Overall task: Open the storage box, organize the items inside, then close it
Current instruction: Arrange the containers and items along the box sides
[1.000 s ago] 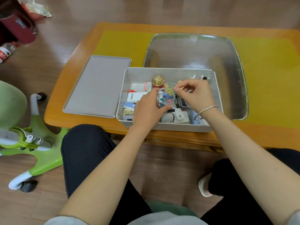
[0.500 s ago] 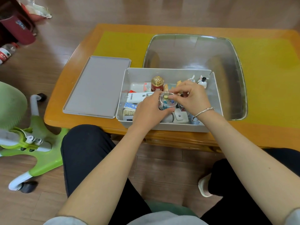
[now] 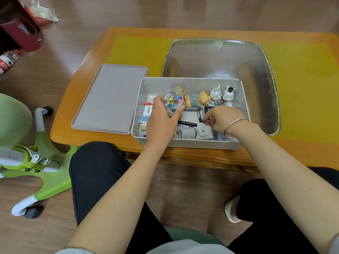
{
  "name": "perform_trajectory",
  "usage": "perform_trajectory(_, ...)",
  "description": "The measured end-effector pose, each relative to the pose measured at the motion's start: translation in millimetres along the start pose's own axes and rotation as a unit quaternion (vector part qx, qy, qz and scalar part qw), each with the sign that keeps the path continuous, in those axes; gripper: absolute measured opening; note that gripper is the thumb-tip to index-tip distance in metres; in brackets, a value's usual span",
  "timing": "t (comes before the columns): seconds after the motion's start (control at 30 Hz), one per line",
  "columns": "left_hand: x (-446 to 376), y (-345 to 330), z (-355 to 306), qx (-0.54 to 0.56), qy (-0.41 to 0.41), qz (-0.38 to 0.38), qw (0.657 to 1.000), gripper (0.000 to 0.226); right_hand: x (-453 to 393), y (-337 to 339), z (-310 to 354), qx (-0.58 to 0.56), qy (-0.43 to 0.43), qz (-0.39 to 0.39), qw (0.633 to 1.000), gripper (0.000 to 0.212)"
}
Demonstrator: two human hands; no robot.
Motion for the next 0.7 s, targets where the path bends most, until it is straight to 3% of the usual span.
perform_trajectory(0.1, 0.5, 0.8, 0.0, -0.007, -0.006, -0.003, 1.0, 0.066, -3.0, -4.3, 2.1, 0.051, 0.017, 0.04, 0.998, 0.039)
perform_trajectory(0.4, 1.0, -2.4, -1.2, -0.037, -0.025, 0.005, 0.999, 0.069, -1.2, -12.9, 4.6, 0.079, 0.049, 0.049, 0.994, 0.02)
perform_trajectory(0.53, 0.8, 0.1, -0.1, -0.002, -0.005, -0.004, 1.0, 0.065, 1.7, -7.6, 4.4, 0.0, 0.07, 0.047, 0.996, 0.018)
perform_trajectory(0.7, -0.2, 1.3, -0.5, 0.026, -0.026, -0.028, 0.999, 0.063, 4.9, 4.4, -1.1, -0.148, 0.052, -0.045, 0.987, 0.011)
Point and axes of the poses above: each hand's wrist, its own x-axis away from the middle knuckle, its own y-axis out of the back of the hand, z = x × y, the point moved 4 cm from there along -x, towards the middle knuckle, and after that the axes turned 13 degrees about -x, right-handed, at the moved point
